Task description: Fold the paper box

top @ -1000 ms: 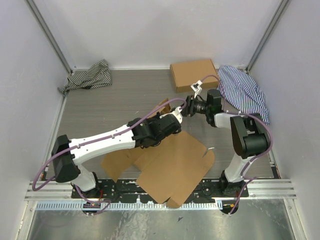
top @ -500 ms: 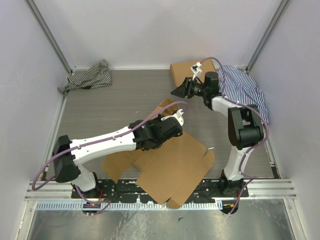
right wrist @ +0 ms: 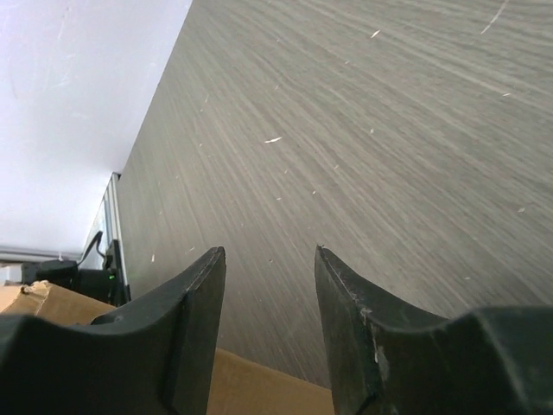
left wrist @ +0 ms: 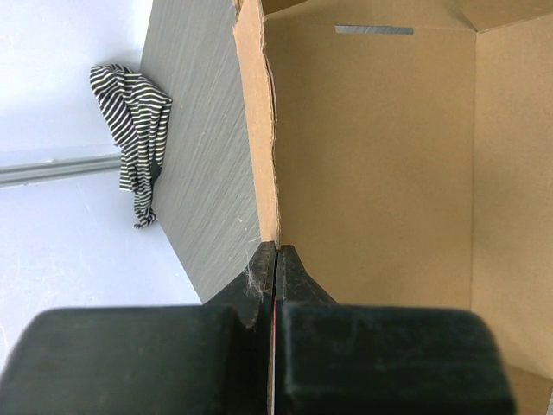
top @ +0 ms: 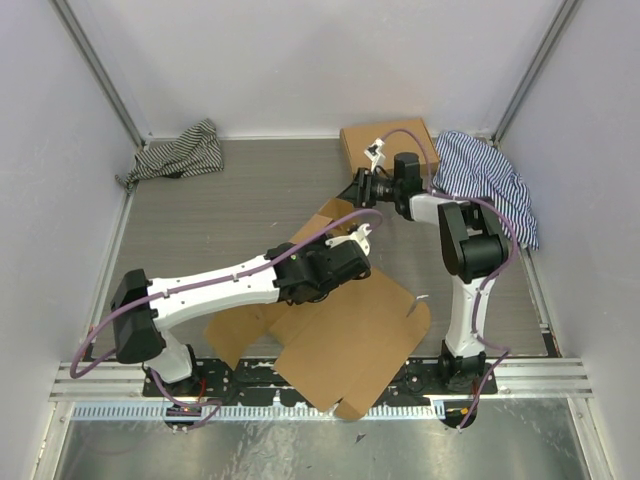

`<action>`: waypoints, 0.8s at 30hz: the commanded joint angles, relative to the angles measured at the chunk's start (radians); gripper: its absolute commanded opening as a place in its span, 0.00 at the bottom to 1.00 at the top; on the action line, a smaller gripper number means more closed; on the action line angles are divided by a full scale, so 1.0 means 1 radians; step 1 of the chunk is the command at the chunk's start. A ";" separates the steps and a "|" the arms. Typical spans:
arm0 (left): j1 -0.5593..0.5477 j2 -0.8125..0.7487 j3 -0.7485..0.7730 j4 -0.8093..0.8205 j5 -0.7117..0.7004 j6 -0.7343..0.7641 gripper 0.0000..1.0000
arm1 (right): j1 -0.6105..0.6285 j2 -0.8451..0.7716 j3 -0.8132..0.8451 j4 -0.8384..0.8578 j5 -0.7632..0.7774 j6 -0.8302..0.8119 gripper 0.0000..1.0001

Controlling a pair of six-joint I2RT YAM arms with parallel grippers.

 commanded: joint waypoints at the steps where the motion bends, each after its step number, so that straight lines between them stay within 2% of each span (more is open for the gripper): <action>1: -0.009 0.016 0.033 -0.026 0.004 -0.024 0.00 | 0.011 -0.075 -0.030 0.031 -0.077 -0.014 0.51; 14: -0.037 0.021 0.039 -0.061 -0.024 -0.056 0.00 | 0.010 -0.325 -0.313 0.045 -0.002 -0.084 0.51; 24: -0.047 0.022 0.057 -0.080 -0.030 -0.070 0.00 | 0.007 -0.433 -0.403 -0.004 -0.049 -0.170 0.53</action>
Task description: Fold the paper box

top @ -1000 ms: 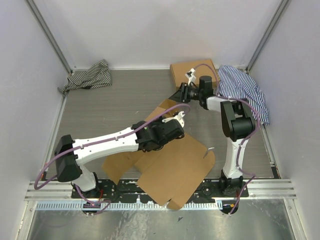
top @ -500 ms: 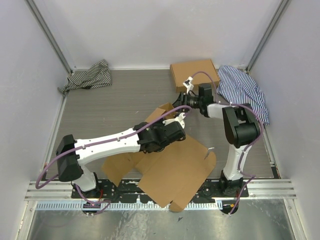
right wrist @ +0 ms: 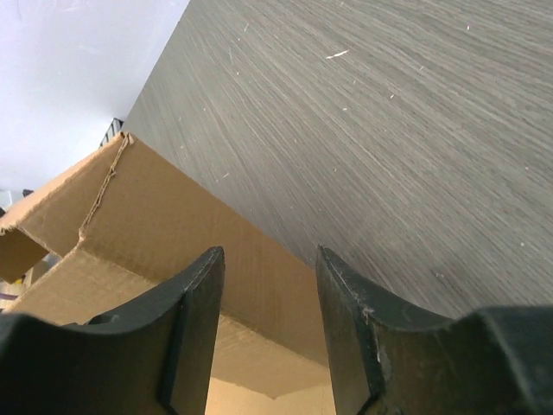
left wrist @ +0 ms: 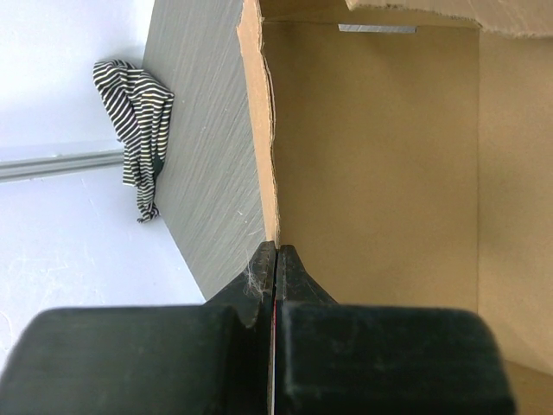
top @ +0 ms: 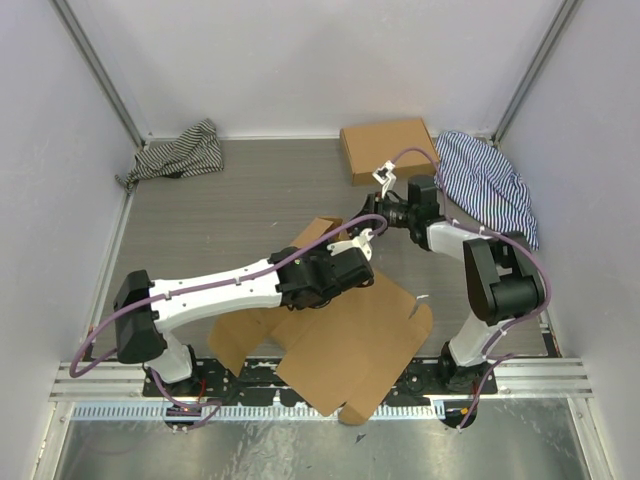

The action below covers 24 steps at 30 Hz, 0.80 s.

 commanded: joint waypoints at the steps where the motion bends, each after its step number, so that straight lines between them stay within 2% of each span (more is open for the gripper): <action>1: -0.012 0.010 0.042 -0.028 -0.002 -0.022 0.00 | -0.001 -0.081 -0.040 0.010 -0.026 -0.056 0.53; 13: -0.034 0.017 0.056 -0.049 -0.014 -0.035 0.00 | -0.006 -0.173 -0.127 0.021 0.007 -0.081 0.56; 19: -0.054 0.029 0.064 -0.064 -0.019 -0.046 0.00 | -0.007 -0.204 -0.211 0.203 -0.095 -0.055 0.60; 24: -0.067 0.038 0.063 -0.063 -0.012 -0.052 0.00 | 0.000 -0.202 -0.217 0.242 -0.100 -0.060 0.61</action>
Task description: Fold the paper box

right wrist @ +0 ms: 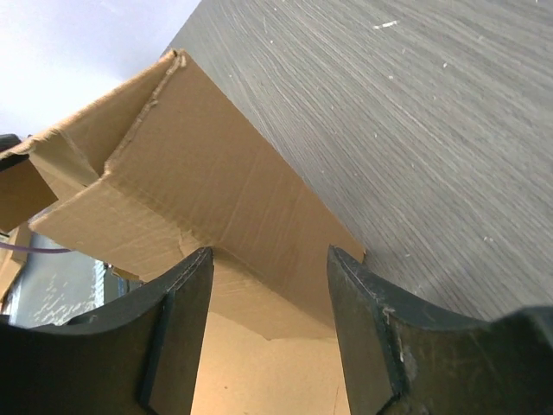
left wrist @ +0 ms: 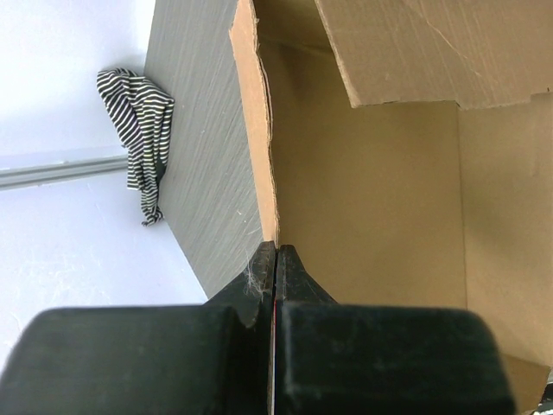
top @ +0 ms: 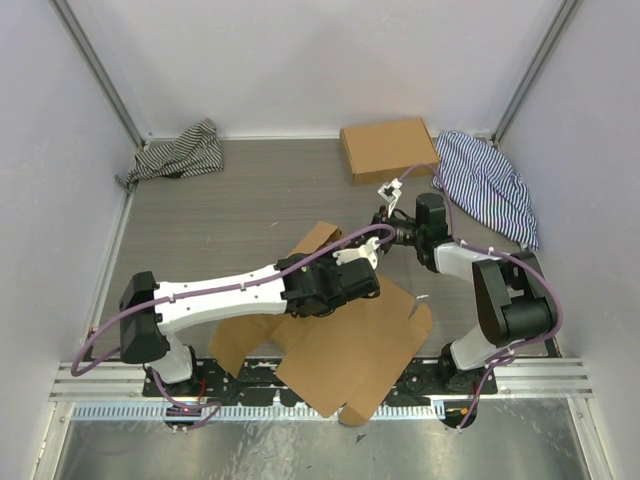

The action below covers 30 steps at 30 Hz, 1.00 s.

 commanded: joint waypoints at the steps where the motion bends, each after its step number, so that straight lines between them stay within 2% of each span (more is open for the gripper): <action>1: -0.016 0.019 0.026 -0.014 0.002 -0.019 0.00 | 0.009 -0.053 -0.002 0.119 -0.025 -0.008 0.61; 9: -0.024 0.039 0.025 -0.026 -0.002 -0.029 0.00 | 0.012 -0.111 -0.021 0.076 -0.006 -0.066 0.61; 30: -0.042 0.101 0.077 -0.043 -0.003 -0.039 0.00 | 0.104 -0.103 0.022 -0.069 0.033 -0.203 0.62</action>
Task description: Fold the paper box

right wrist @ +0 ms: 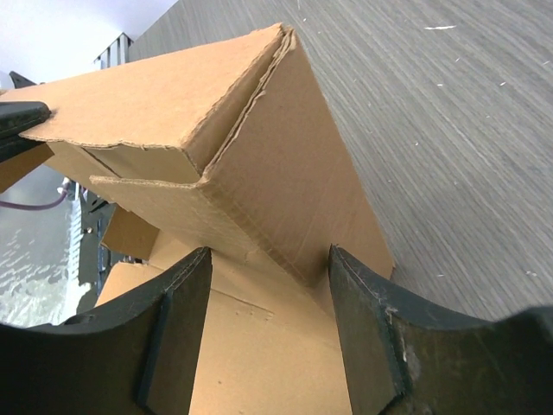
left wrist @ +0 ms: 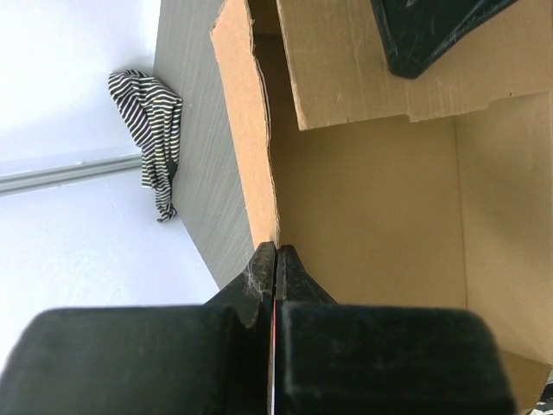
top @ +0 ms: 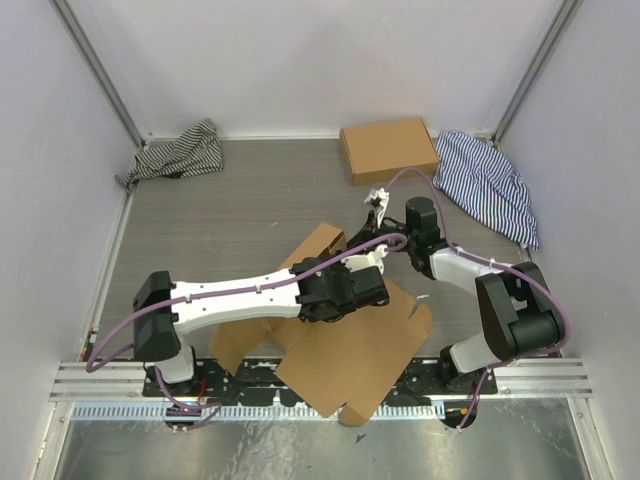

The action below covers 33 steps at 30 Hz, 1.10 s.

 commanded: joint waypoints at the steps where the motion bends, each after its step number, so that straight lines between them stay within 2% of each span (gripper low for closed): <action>1: -0.012 0.030 0.032 0.006 0.027 -0.021 0.00 | 0.017 -0.030 0.042 -0.025 0.022 -0.049 0.62; 8: -0.016 0.041 0.043 -0.003 0.024 -0.035 0.00 | 0.058 -0.067 0.044 -0.075 0.109 -0.066 0.64; 17: -0.028 0.071 0.044 0.002 0.025 -0.037 0.00 | 0.094 -0.057 0.054 -0.040 0.118 -0.051 0.68; 22: -0.031 0.080 0.055 0.004 0.026 -0.038 0.00 | 0.118 -0.035 0.080 -0.093 0.173 -0.078 0.68; 29: -0.043 0.083 0.079 -0.010 0.009 -0.039 0.00 | 0.162 0.004 0.113 -0.131 0.309 -0.073 0.51; 33: -0.045 0.086 0.082 -0.017 0.005 -0.042 0.00 | 0.170 -0.010 0.099 -0.116 0.370 -0.047 0.28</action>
